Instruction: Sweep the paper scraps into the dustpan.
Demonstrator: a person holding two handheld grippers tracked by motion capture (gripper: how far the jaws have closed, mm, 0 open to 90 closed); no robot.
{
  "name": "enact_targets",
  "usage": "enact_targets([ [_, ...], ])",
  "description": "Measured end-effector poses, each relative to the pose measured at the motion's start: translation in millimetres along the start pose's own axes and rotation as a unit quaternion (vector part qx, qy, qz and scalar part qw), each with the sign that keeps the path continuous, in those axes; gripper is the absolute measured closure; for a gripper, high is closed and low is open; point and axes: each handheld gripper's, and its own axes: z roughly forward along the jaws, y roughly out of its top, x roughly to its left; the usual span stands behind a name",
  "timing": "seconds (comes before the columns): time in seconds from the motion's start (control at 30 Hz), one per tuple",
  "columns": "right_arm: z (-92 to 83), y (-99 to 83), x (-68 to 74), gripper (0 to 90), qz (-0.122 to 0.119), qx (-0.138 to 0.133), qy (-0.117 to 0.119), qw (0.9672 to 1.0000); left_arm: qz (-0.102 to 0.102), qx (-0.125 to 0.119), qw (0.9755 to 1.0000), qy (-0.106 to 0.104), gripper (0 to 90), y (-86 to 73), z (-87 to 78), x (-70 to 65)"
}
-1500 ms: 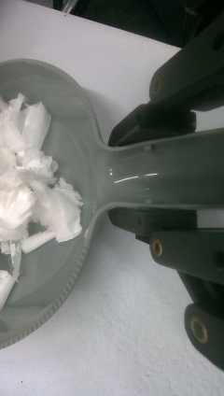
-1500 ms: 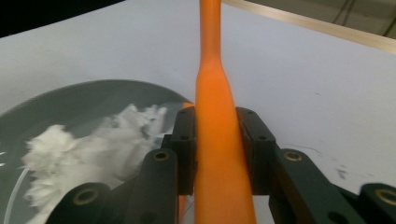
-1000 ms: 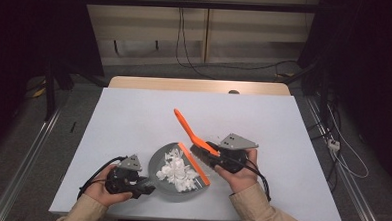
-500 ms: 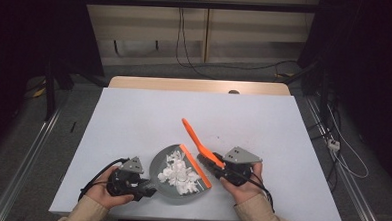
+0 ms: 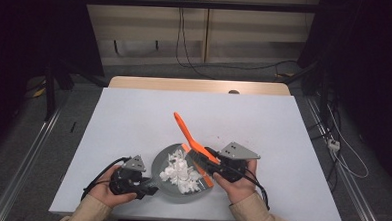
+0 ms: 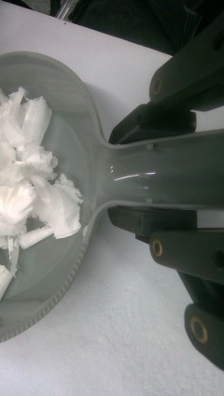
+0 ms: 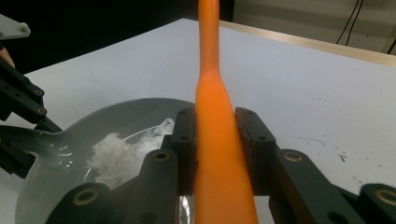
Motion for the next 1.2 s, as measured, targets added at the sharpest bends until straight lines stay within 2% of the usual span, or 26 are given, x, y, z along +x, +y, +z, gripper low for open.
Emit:
enact_targets([
  [0.1, 3.2, 1.0, 4.0, 71.2, -0.007, -0.002, 0.004, 1.0, 0.0, -0.001, 1.0, 0.002, 62.3, 0.1, 0.2, -0.1],
  [0.2, 2.0, 3.8, 2.8, 71.2, -0.024, -0.003, -0.007, 0.9997, -0.004, -0.002, 1.0, 0.004, 62.3, -0.7, -0.6, 0.5],
  [0.3, -3.1, 0.9, -8.0, 71.2, -0.022, -0.003, -0.026, 0.9994, -0.007, -0.002, 0.9999, 0.009, 62.4, -1.1, -1.6, 1.3],
  [0.43, -4.2, -11.5, -23.6, 71.2, -0.016, 0.012, -0.059, 0.9981, -0.009, 0.0, 0.9997, 0.023, 62.3, -0.3, -2.8, 1.2],
  [0.57, -2.4, -14.8, -33.5, 71.0, -0.005, 0.023, -0.071, 0.9972, -0.01, -0.001, 0.9996, 0.025, 62.3, 0.4, -1.7, 2.1],
  [0.63, -3.7, -14.1, -33.3, 70.7, 0.001, 0.04, -0.069, 0.9968, -0.009, 0.0, 0.9997, 0.023, 62.3, 0.5, -1.7, 2.7],
  [0.7, -4.5, -12.1, -31.9, 68.9, 0.005, 0.069, -0.069, 0.9952, -0.011, -0.002, 0.9997, 0.021, 62.3, 0.8, -1.1, 2.5],
  [0.73, -5.3, -10.6, -30.9, 67.7, 0.004, 0.071, -0.068, 0.9951, -0.012, -0.004, 0.9997, 0.022, 62.3, 1.0, -0.7, 2.4],
  [0.83, -8.4, -3.6, -28.8, 66.6, 0.004, 0.096, -0.076, 0.9925, -0.01, -0.001, 0.9995, 0.029, 62.3, 1.7, -1.1, 1.7],
  [0.93, -7.2, -2.7, -26.8, 70.8, -0.007, 0.127, -0.08, 0.9886, -0.015, -0.005, 0.9996, 0.023, 62.3, 2.6, 0.5, 1.9],
  [1.03, -4.9, -2.7, -23.6, 71.3, -0.005, 0.128, -0.077, 0.9888, -0.011, -0.004, 0.9996, 0.025, 62.3, 4.2, 1.0, 1.7],
  [1.1, -1.6, -4.9, -20.4, 71.3, 0.009, 0.113, -0.064, 0.9916, -0.014, -0.005, 0.9996, 0.024, 62.3, 4.9, 2.1, 0.8],
  [1.17, 1.1, -4.8, -14.5, 71.3, 0.005, 0.107, -0.065, 0.9922, -0.009, 0.0, 0.9996, 0.025, 62.3, 5.3, 2.2, 1.3],
  [1.2, 2.3, -4.5, -12.4, 71.4, 0.014, 0.103, -0.057, 0.9929, -0.013, -0.003, 0.9996, 0.024, 62.3, 5.3, 2.5, 1.2],
])
